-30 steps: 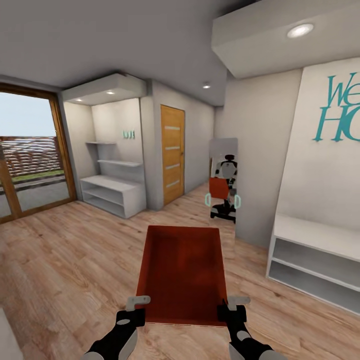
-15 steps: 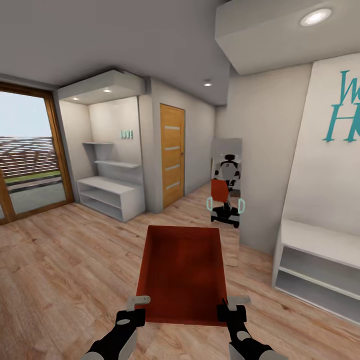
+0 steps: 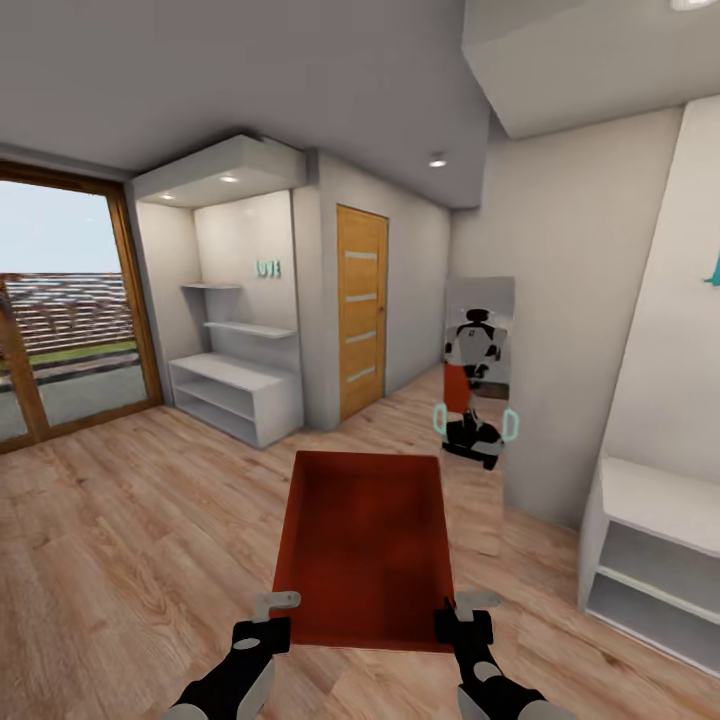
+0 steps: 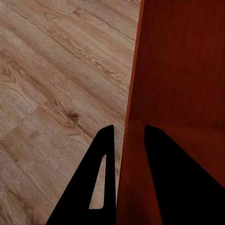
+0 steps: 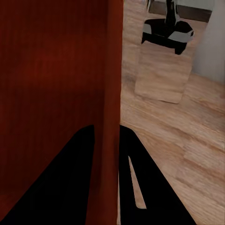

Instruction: Move the two storage containers from the living room to the garage. In the garage, place one container on the floor and stack the other container on top of it (either order is fine).

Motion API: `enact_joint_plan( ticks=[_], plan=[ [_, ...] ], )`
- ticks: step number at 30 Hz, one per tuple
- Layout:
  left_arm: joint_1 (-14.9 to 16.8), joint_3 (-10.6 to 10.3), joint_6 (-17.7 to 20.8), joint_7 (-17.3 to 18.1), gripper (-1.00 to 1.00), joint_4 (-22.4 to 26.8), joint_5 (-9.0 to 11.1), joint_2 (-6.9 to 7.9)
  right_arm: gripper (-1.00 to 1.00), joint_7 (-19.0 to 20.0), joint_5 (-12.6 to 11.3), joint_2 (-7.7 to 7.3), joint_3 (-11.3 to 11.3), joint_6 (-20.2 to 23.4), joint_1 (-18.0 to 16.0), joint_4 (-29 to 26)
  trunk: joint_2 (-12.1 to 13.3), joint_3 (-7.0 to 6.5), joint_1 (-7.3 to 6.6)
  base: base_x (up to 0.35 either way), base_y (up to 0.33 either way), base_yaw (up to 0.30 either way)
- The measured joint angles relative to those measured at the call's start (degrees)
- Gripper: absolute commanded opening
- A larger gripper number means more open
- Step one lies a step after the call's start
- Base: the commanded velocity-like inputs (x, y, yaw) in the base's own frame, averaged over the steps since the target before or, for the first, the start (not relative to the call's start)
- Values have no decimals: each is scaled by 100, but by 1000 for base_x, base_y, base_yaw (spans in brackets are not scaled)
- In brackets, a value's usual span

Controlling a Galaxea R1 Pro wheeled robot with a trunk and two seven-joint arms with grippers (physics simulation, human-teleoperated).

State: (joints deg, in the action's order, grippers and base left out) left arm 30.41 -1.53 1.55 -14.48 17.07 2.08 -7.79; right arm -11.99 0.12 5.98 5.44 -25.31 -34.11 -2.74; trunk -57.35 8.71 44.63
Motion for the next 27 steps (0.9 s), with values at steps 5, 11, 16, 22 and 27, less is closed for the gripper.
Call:
enact_joint_plan(
  ticks=[5, 11, 16, 22, 27],
  plan=[
    [0, 3, -1, 1, -100, 0, 2, 1, -100, 0, 0, 0, 6, 9, 0, -9, 0, 0, 0, 322, 0, 267],
    [0, 6, -1, 3, -100, 0, 5, 2, -100, 1, 6, 0, 6, 23, 0, -20, 0, 0, 0, 322, 0, 269],
    [0, 6, 0, 0, -100, 0, 2, 1, -100, 0, 3, 0, 7, 20, 0, -18, 0, 0, 0, 322, 0, 269],
    [1, 9, 0, 3, -100, 0, 7, 3, -100, 1, 4, 0, 16, 40, 0, -34, 0, 0, 0, 322, 0, 224],
    [2, 19, -46, 8, -100, -4, 20, 1, -100, 8, 16, -8, 29, 43, 2, -73, 1, 0, 0, 322, 0, 34]
  ],
)
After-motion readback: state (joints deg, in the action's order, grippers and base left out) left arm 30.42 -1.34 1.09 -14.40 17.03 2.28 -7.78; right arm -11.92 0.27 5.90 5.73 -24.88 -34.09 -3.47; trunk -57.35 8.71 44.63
